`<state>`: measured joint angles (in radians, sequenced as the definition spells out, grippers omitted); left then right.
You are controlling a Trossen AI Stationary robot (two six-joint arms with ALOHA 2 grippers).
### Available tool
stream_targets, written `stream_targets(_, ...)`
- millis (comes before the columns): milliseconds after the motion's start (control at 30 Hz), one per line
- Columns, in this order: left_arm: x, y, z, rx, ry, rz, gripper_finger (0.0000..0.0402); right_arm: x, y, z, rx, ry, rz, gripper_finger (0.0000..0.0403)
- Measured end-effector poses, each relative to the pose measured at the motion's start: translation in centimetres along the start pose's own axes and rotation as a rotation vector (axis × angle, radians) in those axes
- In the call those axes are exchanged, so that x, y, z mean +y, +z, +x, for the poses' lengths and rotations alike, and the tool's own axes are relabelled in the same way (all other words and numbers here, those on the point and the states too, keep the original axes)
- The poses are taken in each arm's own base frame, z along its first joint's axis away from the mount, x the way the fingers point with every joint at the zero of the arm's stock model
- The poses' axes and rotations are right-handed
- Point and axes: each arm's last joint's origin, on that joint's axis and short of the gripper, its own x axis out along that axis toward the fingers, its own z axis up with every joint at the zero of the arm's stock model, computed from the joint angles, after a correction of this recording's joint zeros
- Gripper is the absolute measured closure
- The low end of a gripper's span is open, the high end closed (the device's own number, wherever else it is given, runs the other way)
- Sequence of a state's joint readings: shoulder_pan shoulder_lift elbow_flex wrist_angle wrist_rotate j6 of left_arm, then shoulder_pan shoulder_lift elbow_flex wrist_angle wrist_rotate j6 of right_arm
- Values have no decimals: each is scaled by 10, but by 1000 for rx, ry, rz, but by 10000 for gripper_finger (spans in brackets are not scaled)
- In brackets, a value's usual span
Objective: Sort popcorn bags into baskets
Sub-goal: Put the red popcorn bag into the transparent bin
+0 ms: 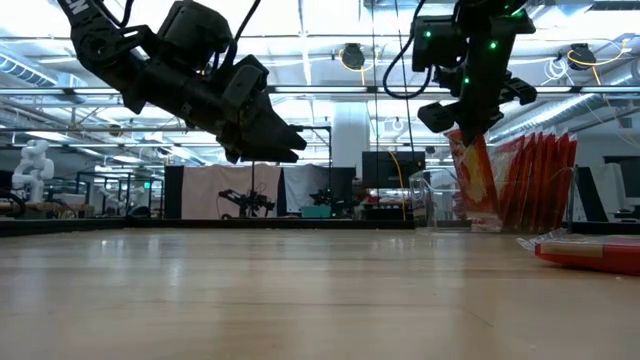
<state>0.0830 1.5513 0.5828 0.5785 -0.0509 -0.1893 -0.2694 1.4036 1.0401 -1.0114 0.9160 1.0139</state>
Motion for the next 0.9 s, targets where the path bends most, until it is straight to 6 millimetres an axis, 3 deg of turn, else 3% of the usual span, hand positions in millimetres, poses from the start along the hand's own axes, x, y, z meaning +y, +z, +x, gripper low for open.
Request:
stream_targets(400,-6,-2,0,9,-17,11,156,10,-9,9,35,-50,-80,403)
stream_targets(900,-7,-2,0,11,-23,17,156,-6,-15,7,88,-161,-112,403)
